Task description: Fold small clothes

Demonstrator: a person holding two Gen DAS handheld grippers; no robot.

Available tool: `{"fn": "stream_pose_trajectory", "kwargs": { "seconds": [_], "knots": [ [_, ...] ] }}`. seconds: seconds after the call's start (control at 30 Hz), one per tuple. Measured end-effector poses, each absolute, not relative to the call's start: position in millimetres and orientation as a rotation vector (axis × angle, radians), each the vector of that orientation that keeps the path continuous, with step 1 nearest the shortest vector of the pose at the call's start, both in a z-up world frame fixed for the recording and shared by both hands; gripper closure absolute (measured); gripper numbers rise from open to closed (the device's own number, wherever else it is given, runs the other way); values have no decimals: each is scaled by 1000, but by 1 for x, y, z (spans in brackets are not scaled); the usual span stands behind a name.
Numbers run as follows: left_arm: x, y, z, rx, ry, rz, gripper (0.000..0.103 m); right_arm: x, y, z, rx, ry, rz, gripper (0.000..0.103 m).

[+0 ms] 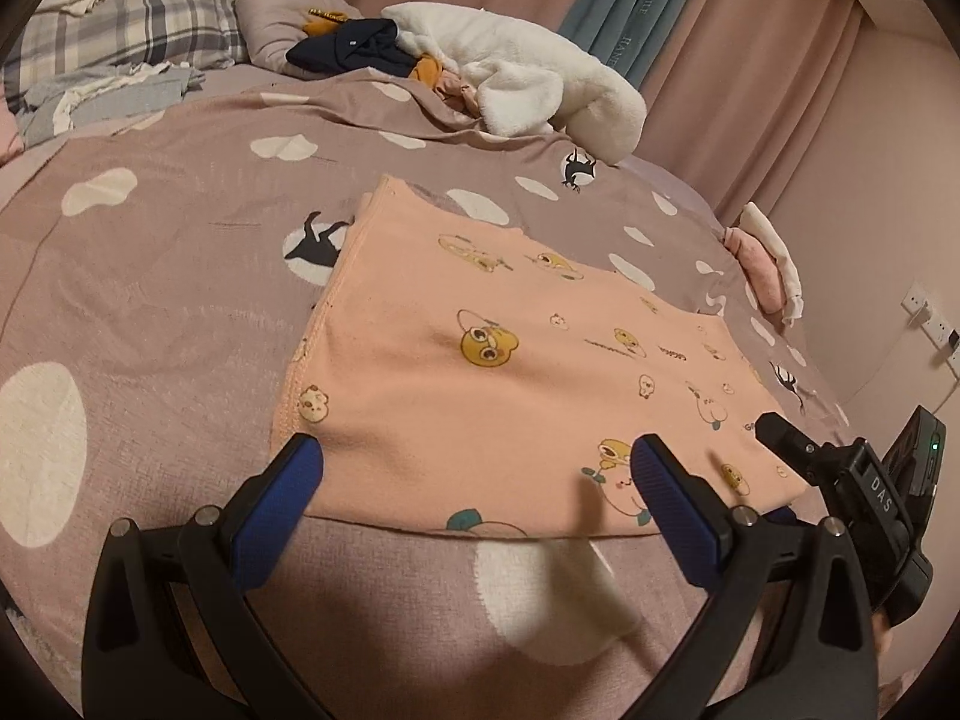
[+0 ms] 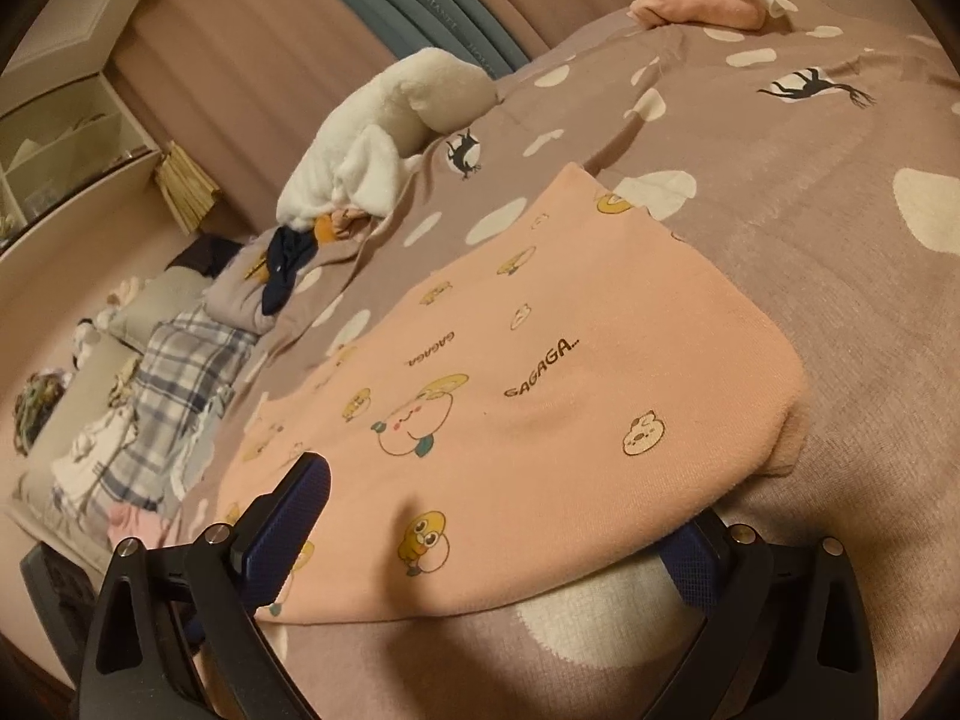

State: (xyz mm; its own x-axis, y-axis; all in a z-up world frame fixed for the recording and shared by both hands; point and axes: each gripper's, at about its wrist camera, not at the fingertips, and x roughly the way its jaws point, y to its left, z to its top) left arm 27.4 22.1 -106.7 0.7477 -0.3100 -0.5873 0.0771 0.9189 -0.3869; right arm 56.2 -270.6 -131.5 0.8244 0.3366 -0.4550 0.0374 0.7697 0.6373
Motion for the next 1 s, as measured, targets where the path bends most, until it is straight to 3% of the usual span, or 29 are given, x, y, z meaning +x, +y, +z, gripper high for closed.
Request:
{"fn": "stream_pose_trajectory", "kwargs": {
  "seconds": [0.13, 0.37, 0.8, 1.0],
  "knots": [
    [27, 18, -109, -292, 704, -221, 1, 53, -273, -133, 698, 568, 123, 12],
    [25, 5, -116, -142, 708, -196, 1, 54, -275, -133, 704, 565, 117, 14],
    [28, 24, -111, -319, 710, -241, 1, 48, -291, -137, 839, 496, 135, 18],
    [30, 28, -110, -372, 714, -248, 1, 50, -297, -140, 923, 501, 103, 36]
  ]
}}
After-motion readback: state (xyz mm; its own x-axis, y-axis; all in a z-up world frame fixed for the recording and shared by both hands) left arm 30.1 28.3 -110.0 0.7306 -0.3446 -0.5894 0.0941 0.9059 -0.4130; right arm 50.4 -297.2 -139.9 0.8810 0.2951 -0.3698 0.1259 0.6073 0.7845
